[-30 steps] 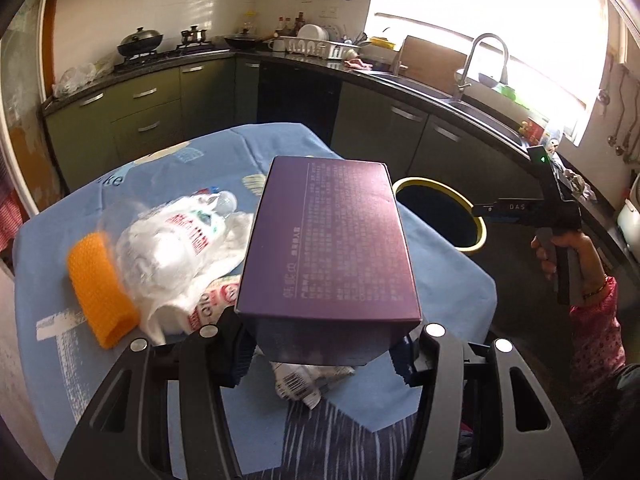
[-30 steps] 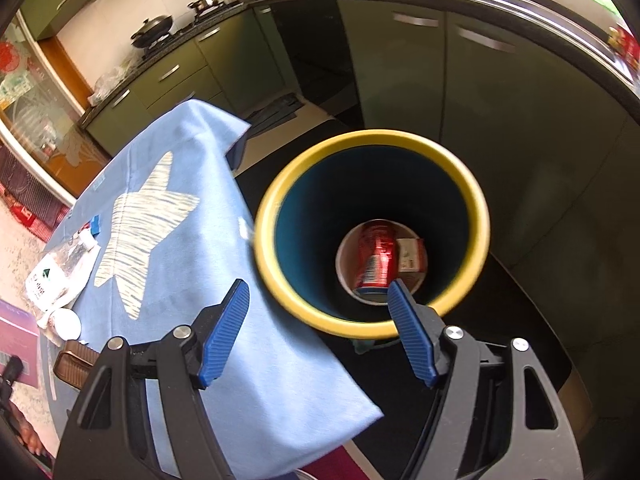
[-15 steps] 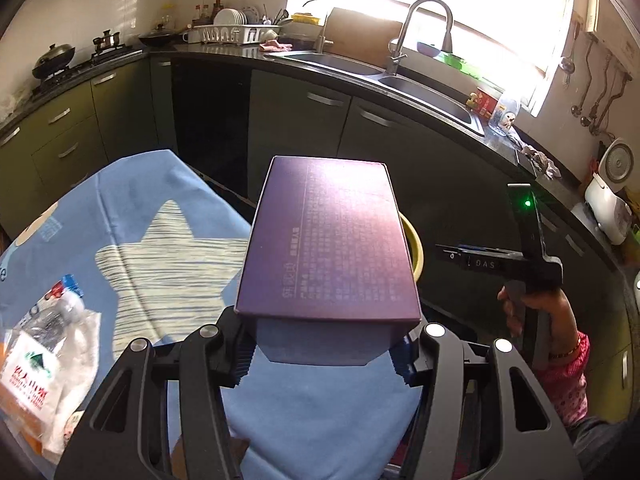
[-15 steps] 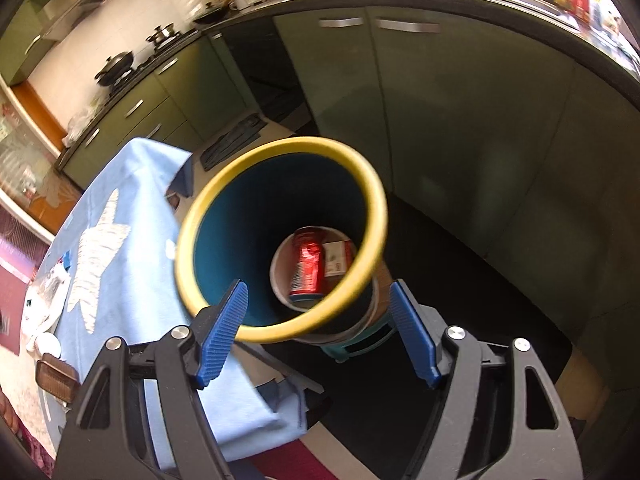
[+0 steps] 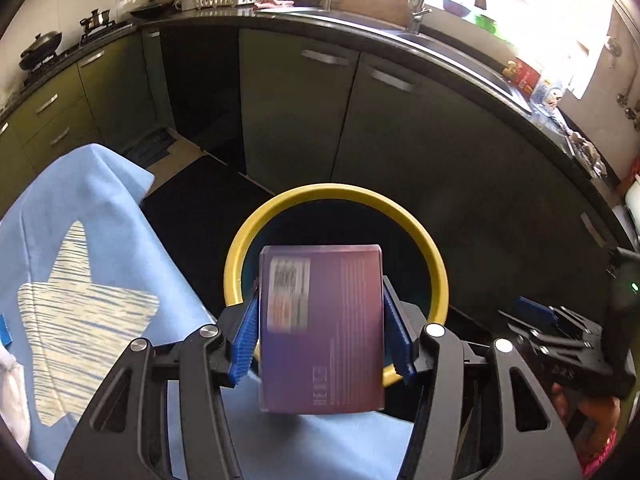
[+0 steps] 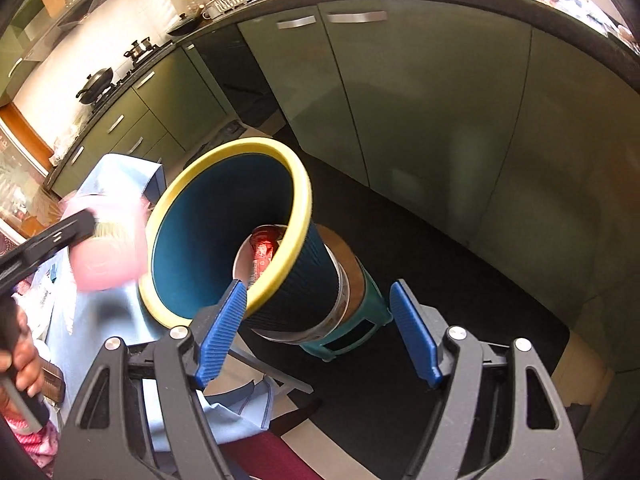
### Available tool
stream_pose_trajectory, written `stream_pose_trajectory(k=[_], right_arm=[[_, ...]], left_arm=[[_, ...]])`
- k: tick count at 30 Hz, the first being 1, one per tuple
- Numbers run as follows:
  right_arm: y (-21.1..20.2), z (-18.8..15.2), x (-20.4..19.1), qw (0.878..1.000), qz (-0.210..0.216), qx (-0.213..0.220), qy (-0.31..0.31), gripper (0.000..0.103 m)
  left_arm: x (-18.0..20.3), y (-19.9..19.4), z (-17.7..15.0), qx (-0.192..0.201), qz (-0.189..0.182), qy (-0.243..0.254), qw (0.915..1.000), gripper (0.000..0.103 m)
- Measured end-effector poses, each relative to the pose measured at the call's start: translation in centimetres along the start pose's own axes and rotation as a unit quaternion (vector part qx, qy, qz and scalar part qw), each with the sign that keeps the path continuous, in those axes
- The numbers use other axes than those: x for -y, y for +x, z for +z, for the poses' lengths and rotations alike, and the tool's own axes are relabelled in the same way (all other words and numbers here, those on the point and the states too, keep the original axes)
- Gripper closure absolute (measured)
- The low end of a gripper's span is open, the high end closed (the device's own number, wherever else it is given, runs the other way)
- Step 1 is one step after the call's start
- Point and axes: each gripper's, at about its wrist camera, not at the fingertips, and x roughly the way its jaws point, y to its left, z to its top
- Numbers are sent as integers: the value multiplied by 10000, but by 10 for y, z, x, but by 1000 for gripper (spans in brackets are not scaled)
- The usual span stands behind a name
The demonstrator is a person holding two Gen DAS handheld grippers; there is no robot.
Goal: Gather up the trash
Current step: 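Carry the purple box over the bin and open the left gripper, then move the right gripper to the brown plastic tray and grasp it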
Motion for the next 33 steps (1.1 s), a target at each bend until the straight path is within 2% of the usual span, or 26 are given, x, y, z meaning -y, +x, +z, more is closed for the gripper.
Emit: stream_pose_trajectory(k=[4,5,7,9,14,17,20,23,26,30,33], right_arm=[[1,0,-3,10000,0,-10,-36,32],[1,0,-4,10000,3,-11,-50,32],[2,1,-5,10000,10,-20,-73,32],[3,2,-8,9999,27,-23,-95,32],[6,-1,-21,9997,67,-84,-209,32],[5,-1,-29,9995,58,-79,-285,32],[3,-1,-40,9992,57,-82,-390,31],[2,-5,-55,9983,105,-123,-556,31],[1,-12,-80,9961,166,-189,-840,31],[3,-26,-127,9902,277,-298,-1338,31],[-1,-41,-168,9818,542,-364,-1781,31]], left_arm=[[-3,9,6,104,216,-74,9997,46],[-3,7,7,136,222,-82,9996,43],[-5,0,7,238,234,-88,9994,30],[-6,-11,6,322,230,-81,9992,27],[-16,-62,-1,676,-82,-194,9975,27],[-28,-104,-14,997,-101,-165,9948,20],[-56,-148,-34,1298,85,-205,9913,16],[-91,-177,-56,1426,291,-315,9889,14],[-136,-213,-83,1617,695,-549,9829,12],[-187,-246,-117,1917,1365,-844,9682,10],[-224,-260,-142,2014,1668,-1101,9589,10]])
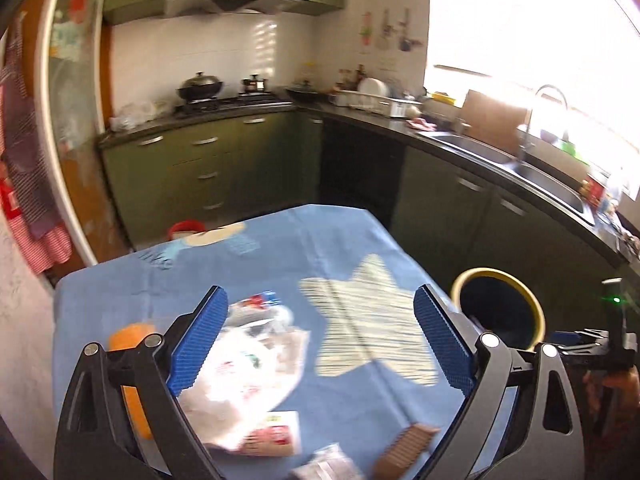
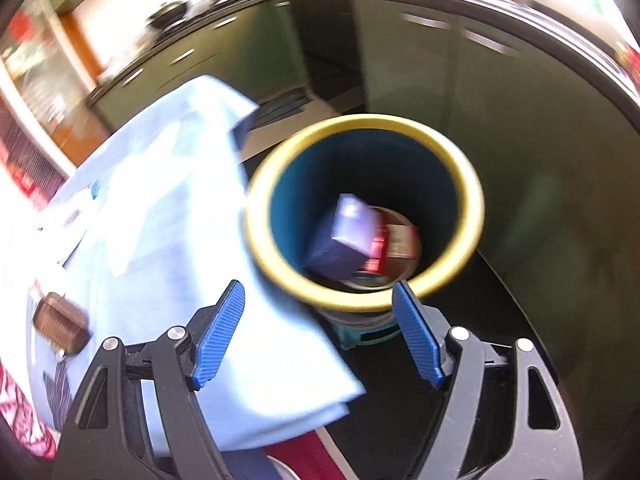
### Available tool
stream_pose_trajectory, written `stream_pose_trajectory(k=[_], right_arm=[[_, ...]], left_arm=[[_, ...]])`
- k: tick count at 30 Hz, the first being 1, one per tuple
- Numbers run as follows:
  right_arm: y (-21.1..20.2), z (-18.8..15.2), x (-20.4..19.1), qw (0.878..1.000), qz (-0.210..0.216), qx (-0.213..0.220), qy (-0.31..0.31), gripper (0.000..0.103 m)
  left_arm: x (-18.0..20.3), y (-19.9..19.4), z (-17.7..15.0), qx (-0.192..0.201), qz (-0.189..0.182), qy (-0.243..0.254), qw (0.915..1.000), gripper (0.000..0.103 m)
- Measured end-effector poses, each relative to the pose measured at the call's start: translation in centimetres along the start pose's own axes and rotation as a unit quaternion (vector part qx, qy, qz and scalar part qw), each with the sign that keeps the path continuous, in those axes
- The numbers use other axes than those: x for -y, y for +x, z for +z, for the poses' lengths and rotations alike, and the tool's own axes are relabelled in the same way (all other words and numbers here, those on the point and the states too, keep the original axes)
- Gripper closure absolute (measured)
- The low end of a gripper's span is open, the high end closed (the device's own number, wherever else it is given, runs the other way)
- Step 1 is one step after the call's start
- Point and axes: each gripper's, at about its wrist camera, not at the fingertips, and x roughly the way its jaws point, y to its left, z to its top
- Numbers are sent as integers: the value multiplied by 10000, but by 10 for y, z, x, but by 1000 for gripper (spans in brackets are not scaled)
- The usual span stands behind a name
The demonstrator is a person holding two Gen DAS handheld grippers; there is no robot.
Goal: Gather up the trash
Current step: 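Move the right gripper to the brown plastic tray and grasp it, then carry the brown tray over the bin and open the right gripper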
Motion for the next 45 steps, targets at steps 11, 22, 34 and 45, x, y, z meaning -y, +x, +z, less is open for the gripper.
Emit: stream_pose_trajectory(k=[11,22,34,45], right_arm=[[-17,-33,-163,9674,1394,392,-2075,25],[1,-56,-220,9467,1023,806,-2947,11],[24,-56,-225,9548,991,591,-2739,20],[21,-51,-212,9608,1066,599,-2487,37]], left_arm=[[-79,3,-39,52,59,-663,9978,10],[-70,-12,-43,374,-22,-653,9972,9],[-72,-9,-43,316,-77,-738,9967,9],[-70,-3,-45,254,-131,-744,9968,9]])
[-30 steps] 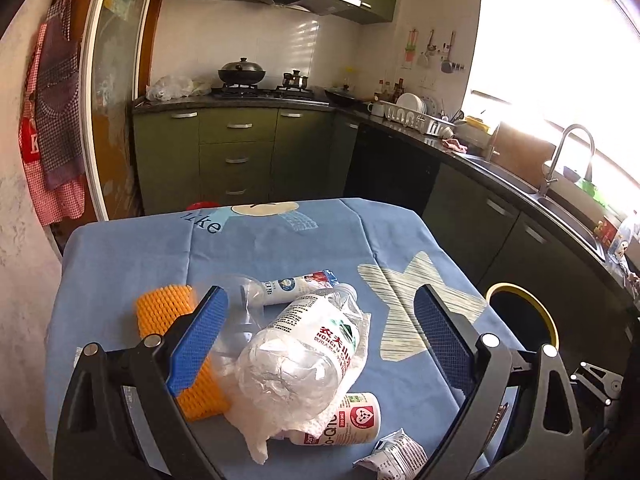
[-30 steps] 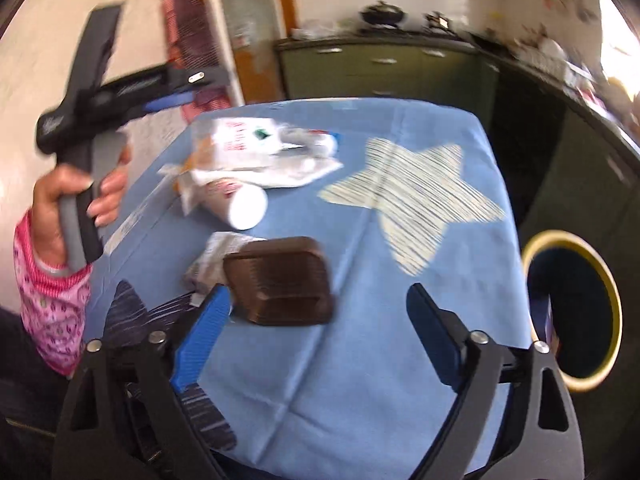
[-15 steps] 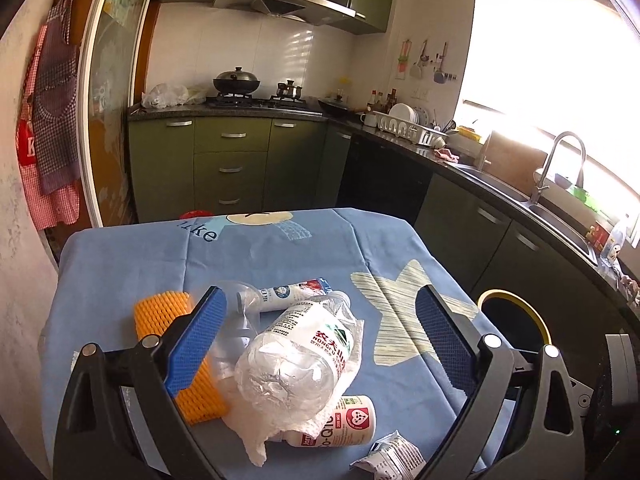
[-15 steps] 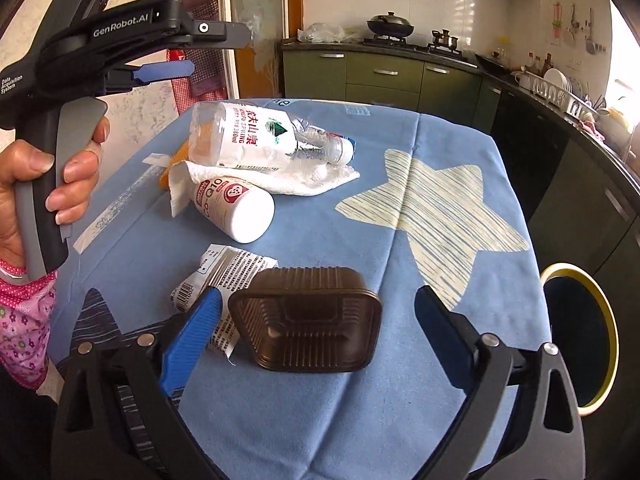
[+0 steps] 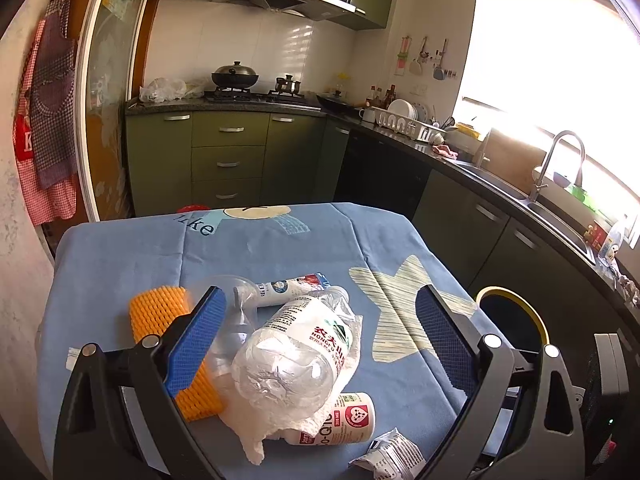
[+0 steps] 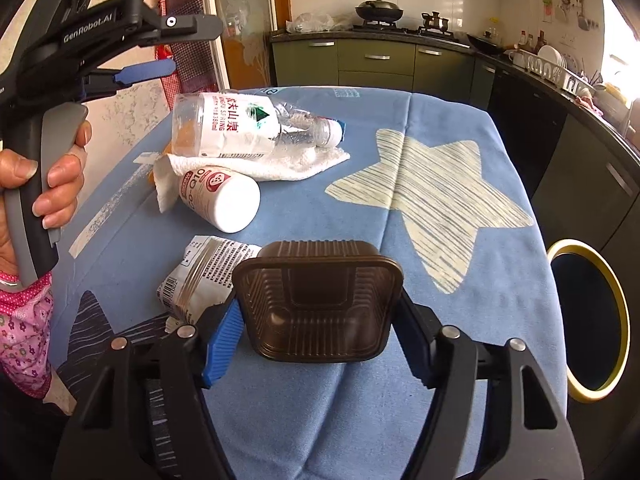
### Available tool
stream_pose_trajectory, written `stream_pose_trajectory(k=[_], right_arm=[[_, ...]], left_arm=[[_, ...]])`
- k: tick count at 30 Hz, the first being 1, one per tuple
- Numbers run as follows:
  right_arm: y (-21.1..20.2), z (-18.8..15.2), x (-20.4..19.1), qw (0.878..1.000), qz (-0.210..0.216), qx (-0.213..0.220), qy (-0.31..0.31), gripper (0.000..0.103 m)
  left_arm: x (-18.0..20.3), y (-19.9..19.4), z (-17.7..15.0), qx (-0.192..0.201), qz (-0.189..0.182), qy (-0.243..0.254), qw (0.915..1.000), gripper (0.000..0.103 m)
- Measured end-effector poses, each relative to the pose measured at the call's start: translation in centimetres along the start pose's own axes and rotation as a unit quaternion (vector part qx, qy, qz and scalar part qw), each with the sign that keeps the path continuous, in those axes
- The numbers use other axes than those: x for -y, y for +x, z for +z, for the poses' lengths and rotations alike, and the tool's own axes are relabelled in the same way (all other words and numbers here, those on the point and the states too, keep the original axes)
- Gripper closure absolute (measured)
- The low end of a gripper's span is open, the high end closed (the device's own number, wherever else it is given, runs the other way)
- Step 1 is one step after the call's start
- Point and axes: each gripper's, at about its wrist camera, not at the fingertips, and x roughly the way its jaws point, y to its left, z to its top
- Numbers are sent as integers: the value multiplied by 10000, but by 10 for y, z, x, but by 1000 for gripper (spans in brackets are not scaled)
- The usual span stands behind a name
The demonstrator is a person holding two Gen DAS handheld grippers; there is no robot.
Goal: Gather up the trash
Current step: 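Carry the brown tray over the bin and open the right gripper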
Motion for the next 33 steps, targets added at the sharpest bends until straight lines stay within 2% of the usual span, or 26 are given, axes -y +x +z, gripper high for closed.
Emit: stream_pose_trajectory(k=[4,7,10,13,18,22,25,29,33], right_arm=[[-14,3,18,9994,-168,184,230,38],[-31,5,47,9962,-565,378,543,37],[-50,2,92,9870,-1060,531,1084,37],[-65,-5,143,9704,-1646,544,1684,37],[-64,-20,212,9469,-2243,257,2289,36],[-45,-28,247,9357,-2521,-60,2467,35],[-35,-32,267,9208,-2912,-268,2583,26],[-47,-42,277,9091,-2850,29,3037,24],[-53,-51,268,9081,-2674,168,3219,23]], left_arm=[[2,1,0,-14,-18,17,10000,9],[3,1,-1,-21,-39,28,10000,9],[3,2,-1,-30,-59,31,10000,9],[4,3,-2,-57,-63,45,10000,9],[7,6,-3,-82,-65,88,9999,9],[7,7,-4,-115,-60,106,9999,8],[8,9,-4,-147,-67,126,9998,8],[10,10,-5,-146,-79,164,9997,8],[13,11,-6,-184,-153,231,9994,8]])
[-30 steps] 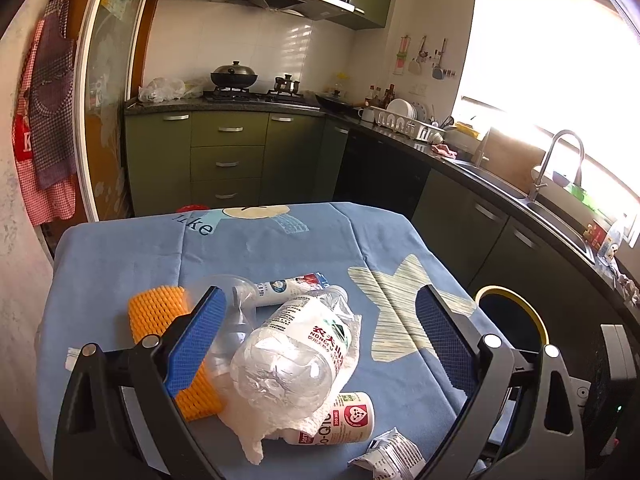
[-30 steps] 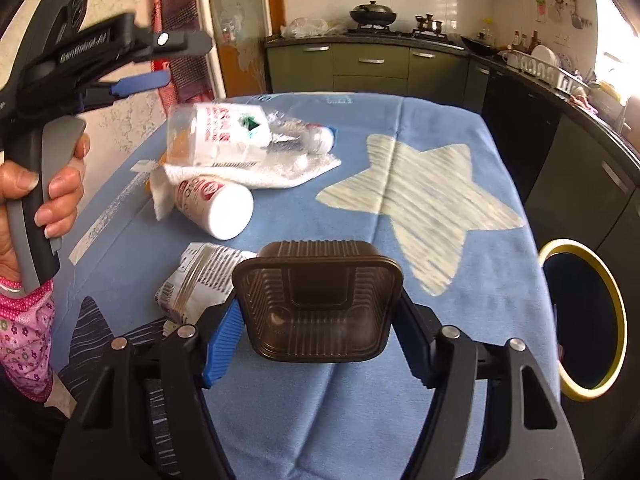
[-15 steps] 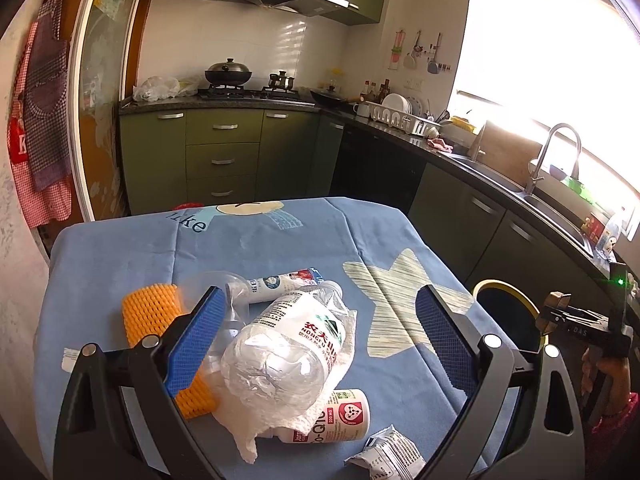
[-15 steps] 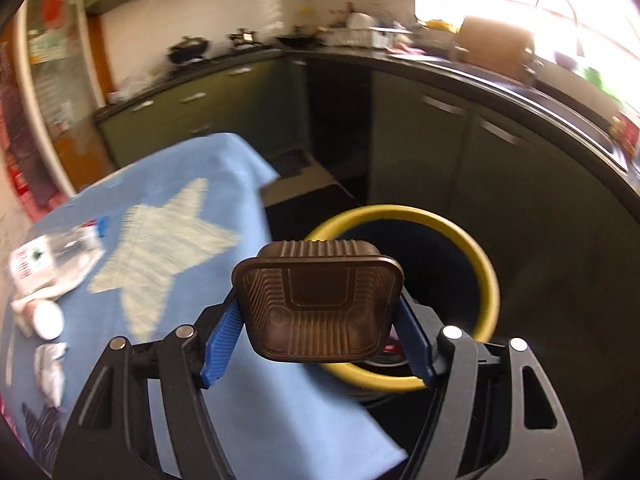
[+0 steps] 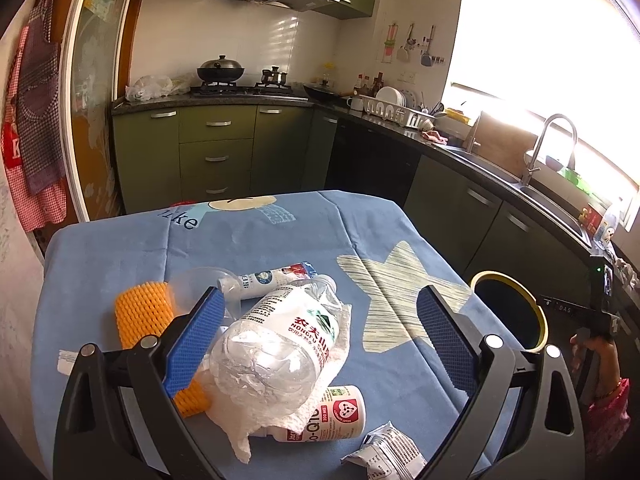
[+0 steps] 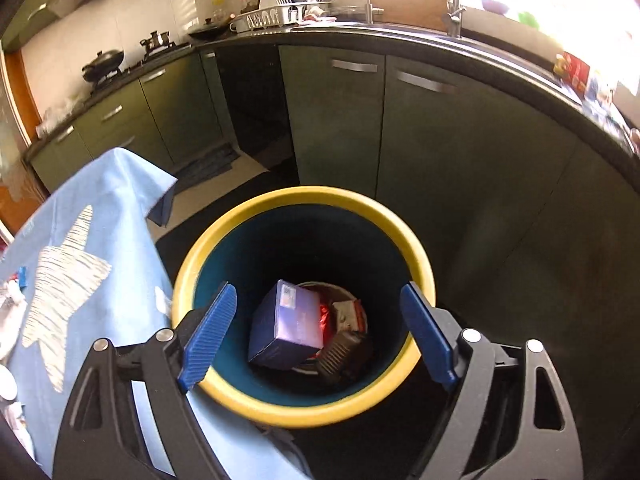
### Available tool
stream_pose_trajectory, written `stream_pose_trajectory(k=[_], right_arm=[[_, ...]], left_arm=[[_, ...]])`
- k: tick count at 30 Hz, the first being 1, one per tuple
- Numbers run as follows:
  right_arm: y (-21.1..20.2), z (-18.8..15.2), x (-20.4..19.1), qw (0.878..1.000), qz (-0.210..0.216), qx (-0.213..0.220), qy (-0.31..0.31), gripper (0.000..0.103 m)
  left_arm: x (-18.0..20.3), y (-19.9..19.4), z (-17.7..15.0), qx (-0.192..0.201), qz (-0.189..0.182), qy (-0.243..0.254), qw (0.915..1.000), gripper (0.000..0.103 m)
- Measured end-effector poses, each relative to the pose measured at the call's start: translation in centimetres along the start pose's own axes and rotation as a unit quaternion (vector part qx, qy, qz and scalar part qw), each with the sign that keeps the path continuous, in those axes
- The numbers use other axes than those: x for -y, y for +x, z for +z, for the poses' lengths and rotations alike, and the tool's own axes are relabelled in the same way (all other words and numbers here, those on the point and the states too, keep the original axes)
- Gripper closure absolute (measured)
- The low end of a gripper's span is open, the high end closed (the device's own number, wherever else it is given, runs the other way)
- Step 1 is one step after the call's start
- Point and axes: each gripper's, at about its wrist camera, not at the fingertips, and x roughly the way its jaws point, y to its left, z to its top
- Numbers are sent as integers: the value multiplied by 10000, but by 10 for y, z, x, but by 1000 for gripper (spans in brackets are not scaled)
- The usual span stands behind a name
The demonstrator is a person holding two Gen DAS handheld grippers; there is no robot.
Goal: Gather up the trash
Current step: 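Carry the brown tray over the bin and open the right gripper, then grasp the silver snack wrapper with the left gripper and lift it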
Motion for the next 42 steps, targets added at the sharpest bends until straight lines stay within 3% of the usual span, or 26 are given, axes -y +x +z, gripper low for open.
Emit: stream_pose_trajectory(k=[3,7,14,17,20,24,26,31,35,42], right_arm=[[-7,-8,-3,9999,157,-2,39,22],[-12,-13,-13,9994,330,-32,12,21],[-17,-22,-16,9991,423,-73,-13,20],[-19,-25,-16,9989,463,-81,-35,20],[-23,-27,-17,9985,545,-25,-23,20],[-31,-27,-19,9971,749,98,-54,20],[-33,-27,-18,9961,872,154,-49,20],[-37,-28,-14,9930,1151,252,0,18],[-34,-30,-9,9917,1266,235,17,18],[-25,-34,4,9881,1525,118,185,18]], left_arm=[[6,0,-1,-23,-147,121,9998,7],[19,0,-4,-166,-622,322,9974,7],[63,-19,-16,-357,-1285,1178,9840,5],[69,-17,-27,-971,-1001,988,9853,5],[62,-5,-46,-1716,-574,143,9834,5],[65,6,-68,-2112,68,-163,9773,5],[70,12,-76,-2220,517,-185,9735,5],[59,24,-83,-2348,1101,-585,9640,5],[69,31,-84,-2409,1406,-556,9587,6],[77,39,-93,-2633,1673,-598,9482,23]])
